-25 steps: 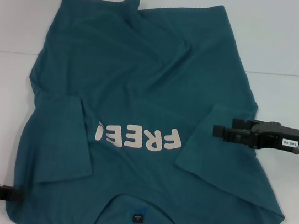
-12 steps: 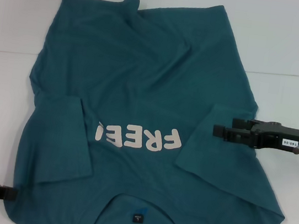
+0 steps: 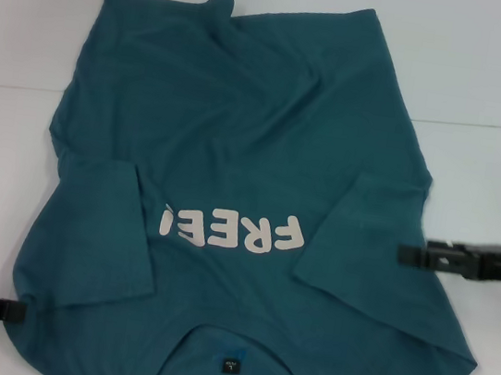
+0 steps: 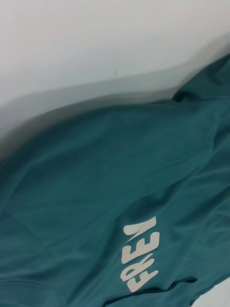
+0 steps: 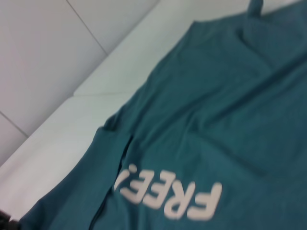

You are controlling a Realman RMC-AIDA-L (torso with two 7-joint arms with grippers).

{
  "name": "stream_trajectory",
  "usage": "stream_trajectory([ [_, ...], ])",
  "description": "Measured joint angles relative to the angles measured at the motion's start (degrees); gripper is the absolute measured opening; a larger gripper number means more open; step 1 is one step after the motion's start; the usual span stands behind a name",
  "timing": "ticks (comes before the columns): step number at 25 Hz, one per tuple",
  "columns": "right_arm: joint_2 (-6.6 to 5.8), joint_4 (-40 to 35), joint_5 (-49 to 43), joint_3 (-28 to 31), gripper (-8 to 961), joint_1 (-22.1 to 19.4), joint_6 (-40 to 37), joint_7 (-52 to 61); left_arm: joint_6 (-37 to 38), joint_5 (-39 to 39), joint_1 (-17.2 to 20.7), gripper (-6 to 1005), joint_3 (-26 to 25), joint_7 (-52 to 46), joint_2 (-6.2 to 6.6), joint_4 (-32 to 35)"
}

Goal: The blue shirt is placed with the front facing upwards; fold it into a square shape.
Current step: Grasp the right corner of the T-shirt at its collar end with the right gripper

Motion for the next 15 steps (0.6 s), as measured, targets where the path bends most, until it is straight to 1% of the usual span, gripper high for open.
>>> stream_trajectory([
  [3, -1.81, -0.14, -1.45, 0.07, 837, -1.50, -3.52, 4.59, -0.02, -0.02, 0.11, 27, -0.15, -0.07, 0.01, 0.00],
  [6, -3.11, -0.19, -1.98, 0.53, 835, -3.33, -7.31, 8.15, -0.04, -0.03, 0.18, 28, -0.14, -0.11, -0.10, 0.00],
  [10, -3.82, -0.28, -2.08, 1.62, 833, -5.72, -9.76, 10.78, 0.04, -0.06, 0.20, 28, -0.13, -0.19, -0.12, -0.06],
  [15, -4.10, -0.23, -4.40, 2.64, 830, -7.65, -9.69, 12.53, 0.03, -0.07, 0.21, 28, -0.12, -0.20, -0.25, -0.31],
])
